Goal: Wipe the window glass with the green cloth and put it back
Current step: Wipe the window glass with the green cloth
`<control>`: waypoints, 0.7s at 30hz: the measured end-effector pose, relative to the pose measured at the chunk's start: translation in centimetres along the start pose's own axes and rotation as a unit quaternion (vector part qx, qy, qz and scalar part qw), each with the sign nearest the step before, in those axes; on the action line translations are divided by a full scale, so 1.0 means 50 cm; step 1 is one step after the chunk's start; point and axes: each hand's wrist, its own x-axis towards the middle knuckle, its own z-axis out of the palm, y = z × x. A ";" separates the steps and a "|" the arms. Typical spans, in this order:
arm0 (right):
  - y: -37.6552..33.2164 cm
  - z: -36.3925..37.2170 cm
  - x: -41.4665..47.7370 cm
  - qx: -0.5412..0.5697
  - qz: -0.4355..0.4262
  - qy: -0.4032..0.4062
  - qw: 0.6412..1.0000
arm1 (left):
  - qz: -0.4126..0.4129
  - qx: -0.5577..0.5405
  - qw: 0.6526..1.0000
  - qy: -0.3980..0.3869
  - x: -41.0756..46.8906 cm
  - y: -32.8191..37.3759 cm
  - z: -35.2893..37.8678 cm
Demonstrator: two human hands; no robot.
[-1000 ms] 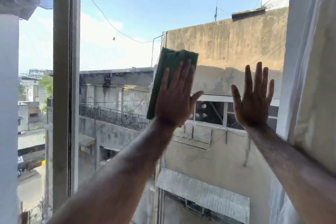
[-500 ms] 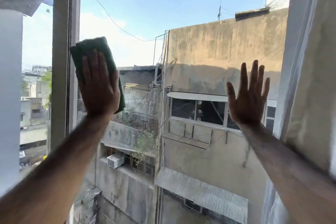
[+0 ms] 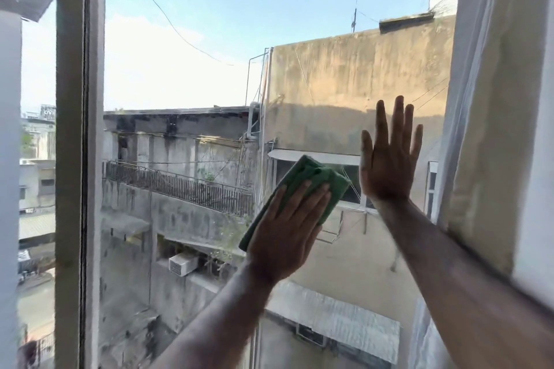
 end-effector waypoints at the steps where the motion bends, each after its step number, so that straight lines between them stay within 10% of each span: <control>1: -0.002 -0.002 0.001 0.002 0.002 -0.005 1.000 | -0.017 -0.001 1.000 0.006 -0.023 -0.017 -0.005; 10: -0.003 -0.008 0.003 0.012 0.009 -0.018 1.000 | -0.368 -0.014 0.914 0.171 0.278 -0.195 -0.066; 16: 0.009 -0.011 0.005 0.016 0.005 -0.009 1.000 | -0.054 -0.023 0.996 0.062 0.246 -0.053 -0.042; 21: -0.001 -0.015 0.006 0.016 0.009 -0.013 1.000 | -0.038 -0.014 0.999 0.010 0.032 -0.118 -0.046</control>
